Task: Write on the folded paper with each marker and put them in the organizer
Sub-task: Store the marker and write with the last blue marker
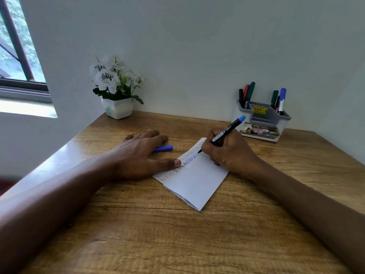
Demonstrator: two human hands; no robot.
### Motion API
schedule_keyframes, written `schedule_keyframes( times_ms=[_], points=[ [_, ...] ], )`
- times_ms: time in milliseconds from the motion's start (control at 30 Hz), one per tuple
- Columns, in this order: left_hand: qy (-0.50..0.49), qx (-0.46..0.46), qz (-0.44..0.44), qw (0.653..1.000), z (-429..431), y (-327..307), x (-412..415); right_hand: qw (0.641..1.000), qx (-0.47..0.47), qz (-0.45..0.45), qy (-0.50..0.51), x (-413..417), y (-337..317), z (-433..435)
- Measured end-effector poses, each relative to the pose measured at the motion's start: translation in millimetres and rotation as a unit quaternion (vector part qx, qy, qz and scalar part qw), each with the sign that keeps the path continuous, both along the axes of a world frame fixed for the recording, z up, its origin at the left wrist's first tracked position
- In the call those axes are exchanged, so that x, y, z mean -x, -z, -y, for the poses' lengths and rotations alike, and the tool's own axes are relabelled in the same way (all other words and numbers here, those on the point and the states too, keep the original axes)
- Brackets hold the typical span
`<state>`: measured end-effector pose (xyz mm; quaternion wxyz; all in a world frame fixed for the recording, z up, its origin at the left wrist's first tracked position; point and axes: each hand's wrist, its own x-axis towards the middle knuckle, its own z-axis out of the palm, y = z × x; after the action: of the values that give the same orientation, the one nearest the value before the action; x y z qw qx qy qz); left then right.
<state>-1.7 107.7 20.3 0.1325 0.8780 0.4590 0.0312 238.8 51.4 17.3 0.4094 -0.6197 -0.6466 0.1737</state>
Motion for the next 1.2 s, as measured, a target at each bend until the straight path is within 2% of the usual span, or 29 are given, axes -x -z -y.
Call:
schedule_keyframes(
  times_ms=[267,467,567,700,800,1200],
  points=[
    [-0.002,0.002,0.0,1.0,0.5,-0.3,0.2,0.999,-0.013,0.022,0.033,-1.5,4.3,-4.1],
    [-0.001,-0.002,0.001,1.0,2.3,-1.3,0.5,0.999,0.009,-0.039,0.036,-2.5,4.6,-4.2],
    [0.003,-0.005,0.004,1.0,4.1,-2.0,0.8,0.999,0.007,-0.019,0.045,-0.6,4.8,-5.0],
    [0.003,-0.004,0.003,1.0,5.0,-2.4,0.6,0.998,0.002,-0.043,0.049,-1.8,5.2,-4.3],
    [0.003,-0.008,0.001,1.0,4.3,-2.2,-0.2,0.999,0.004,-0.018,0.045,-1.5,4.9,-3.6],
    [0.003,-0.005,-0.002,1.0,2.7,-0.7,0.2,0.996,0.011,-0.059,0.062,-1.2,5.9,-5.5]
  ],
)
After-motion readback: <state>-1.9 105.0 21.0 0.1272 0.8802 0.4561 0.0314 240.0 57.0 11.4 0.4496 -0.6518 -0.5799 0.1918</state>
